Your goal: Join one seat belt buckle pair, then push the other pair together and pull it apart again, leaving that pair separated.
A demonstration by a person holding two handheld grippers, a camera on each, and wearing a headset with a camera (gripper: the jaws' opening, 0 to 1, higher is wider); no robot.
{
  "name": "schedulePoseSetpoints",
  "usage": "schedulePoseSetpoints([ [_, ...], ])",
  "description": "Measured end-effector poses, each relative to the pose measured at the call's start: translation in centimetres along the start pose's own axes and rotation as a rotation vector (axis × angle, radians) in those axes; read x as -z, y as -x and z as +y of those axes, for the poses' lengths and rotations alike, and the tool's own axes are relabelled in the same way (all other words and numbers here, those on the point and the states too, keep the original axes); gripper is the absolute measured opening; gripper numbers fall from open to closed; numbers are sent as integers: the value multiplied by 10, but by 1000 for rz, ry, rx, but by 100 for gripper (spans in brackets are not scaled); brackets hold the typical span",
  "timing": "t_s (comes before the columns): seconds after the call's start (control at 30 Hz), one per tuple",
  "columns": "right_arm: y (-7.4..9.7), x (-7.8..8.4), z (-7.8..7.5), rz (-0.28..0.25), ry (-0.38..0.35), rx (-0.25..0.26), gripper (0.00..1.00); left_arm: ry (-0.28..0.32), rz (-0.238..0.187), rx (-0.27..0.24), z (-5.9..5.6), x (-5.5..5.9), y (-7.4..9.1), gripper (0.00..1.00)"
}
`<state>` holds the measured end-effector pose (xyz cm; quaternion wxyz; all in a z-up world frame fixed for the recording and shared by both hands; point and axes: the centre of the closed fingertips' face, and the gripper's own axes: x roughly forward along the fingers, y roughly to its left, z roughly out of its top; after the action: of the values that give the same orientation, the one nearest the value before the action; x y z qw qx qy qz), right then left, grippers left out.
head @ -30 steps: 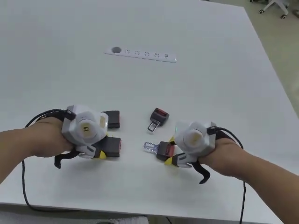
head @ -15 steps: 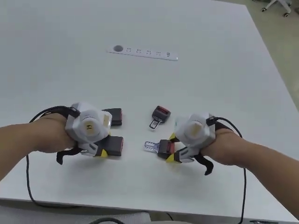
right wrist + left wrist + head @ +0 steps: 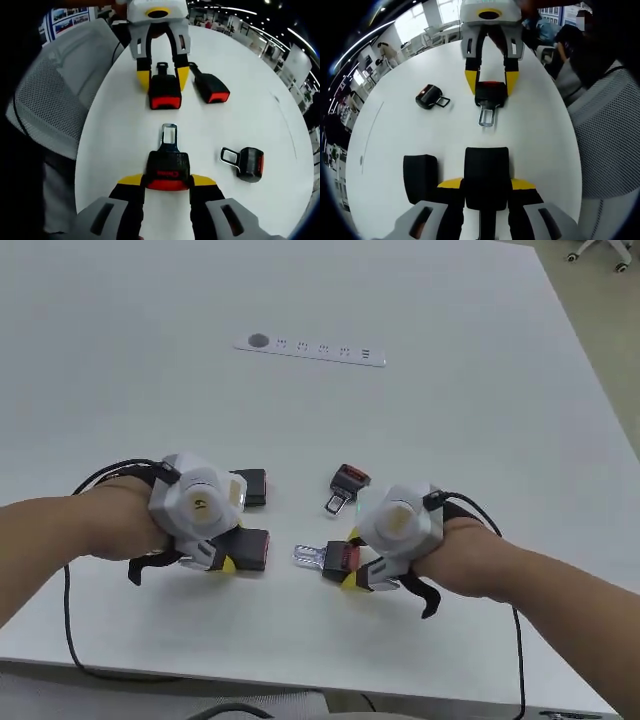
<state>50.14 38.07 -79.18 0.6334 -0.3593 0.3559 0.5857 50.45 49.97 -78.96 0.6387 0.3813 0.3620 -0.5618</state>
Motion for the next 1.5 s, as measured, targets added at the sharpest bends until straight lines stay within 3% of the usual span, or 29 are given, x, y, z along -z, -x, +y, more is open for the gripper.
schedulePoseSetpoints([
  [0.4, -18, -19, 0, -13, 22, -10, 32, 6, 9, 6, -4, -5, 3, 34],
  [0.6, -14, -30, 2, -5, 38, 0, 32, 13, 12, 5, -3, -3, 3, 34],
  [0.63, -15, -38, 1, -39, 20, -3, 32, 12, 12, 6, -3, -3, 3, 34],
  [0.7, -13, -43, 5, -51, 33, -10, 32, 16, 11, 6, -3, -3, 2, 34],
  [0.8, -22, -35, 2, -22, 55, -4, 31, 17, 9, 8, -4, -4, 3, 34],
  [0.9, -19, -42, 4, -38, 44, -12, 31, 18, 7, 10, -3, -4, 2, 34],
  [1.3, -26, -39, -3, -28, 55, -29, 30, 18, 8, 22, -3, -2, 1, 33],
  [1.5, -26, -48, -2, -25, 49, -28, 29, 18, 17, 32, -1, -1, 0, 33],
])
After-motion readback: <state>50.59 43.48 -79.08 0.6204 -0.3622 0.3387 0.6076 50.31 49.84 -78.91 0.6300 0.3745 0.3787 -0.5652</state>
